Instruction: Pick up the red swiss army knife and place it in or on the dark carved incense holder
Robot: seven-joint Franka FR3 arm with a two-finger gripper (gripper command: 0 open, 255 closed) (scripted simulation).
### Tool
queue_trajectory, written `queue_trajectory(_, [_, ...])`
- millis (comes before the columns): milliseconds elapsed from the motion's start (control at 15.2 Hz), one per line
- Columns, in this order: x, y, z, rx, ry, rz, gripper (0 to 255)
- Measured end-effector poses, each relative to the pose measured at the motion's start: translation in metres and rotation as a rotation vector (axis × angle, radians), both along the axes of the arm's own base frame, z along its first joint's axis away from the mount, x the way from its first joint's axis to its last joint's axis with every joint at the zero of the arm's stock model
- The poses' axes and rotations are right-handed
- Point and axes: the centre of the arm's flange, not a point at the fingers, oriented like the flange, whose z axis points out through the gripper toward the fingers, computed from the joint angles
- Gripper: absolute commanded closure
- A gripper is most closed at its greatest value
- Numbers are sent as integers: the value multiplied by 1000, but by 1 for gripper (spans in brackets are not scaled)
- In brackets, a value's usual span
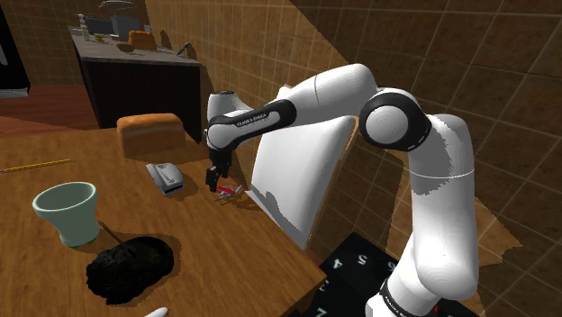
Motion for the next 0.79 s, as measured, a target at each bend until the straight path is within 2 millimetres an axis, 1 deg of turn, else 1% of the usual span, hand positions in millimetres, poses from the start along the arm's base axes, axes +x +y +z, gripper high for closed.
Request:
queue_trajectory(66, [1, 0, -7, 0, 0, 0, 0])
queue_trajectory(198, [0, 0, -11, 0, 0, 0, 0])
queue_trajectory(528, [0, -1, -13, 0, 0, 0, 0])
queue_trajectory(594, [0, -1, -13, 0, 0, 0, 255])
queue_trajectory(792, [0, -1, -13, 0, 0, 0, 255])
